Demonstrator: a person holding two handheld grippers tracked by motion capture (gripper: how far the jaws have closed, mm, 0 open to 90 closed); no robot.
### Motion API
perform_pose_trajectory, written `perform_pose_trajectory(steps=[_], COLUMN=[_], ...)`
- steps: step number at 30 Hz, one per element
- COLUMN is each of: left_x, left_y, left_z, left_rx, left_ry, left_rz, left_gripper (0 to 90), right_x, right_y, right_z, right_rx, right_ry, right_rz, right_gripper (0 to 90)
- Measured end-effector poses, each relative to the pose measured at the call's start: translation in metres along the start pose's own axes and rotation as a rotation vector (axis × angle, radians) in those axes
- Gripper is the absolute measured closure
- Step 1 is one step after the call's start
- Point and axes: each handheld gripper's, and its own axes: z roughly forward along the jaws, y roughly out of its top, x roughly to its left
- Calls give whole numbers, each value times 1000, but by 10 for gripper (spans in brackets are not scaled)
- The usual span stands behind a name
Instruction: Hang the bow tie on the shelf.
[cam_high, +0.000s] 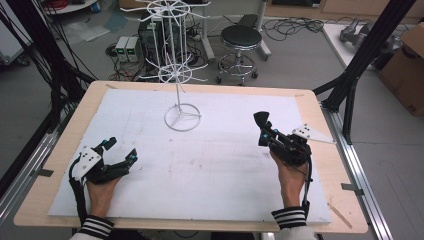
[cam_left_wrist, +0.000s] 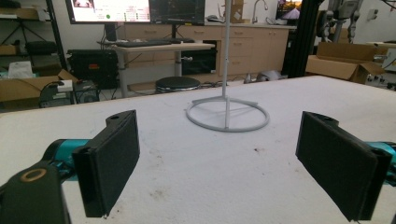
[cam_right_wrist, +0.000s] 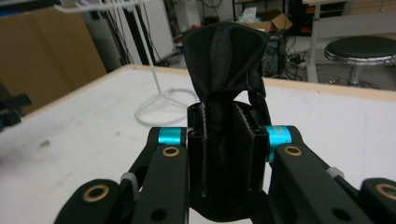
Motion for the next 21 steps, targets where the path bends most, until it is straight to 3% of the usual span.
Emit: perform_pose_trajectory(steps=[6, 21], left_x=[0, 0], left_y=[0, 0], left_z=[0, 0], left_rx=[-1, -1], left_ry=[0, -4], left_rz=[-1, -5], left_gripper=[139, 139], right_x=[9, 17], right_y=[19, 46], right_z=[16, 46], right_rx=[-33, -89], right_ry=[24, 87], right_rz=[-12, 39], right_gripper=[763, 764])
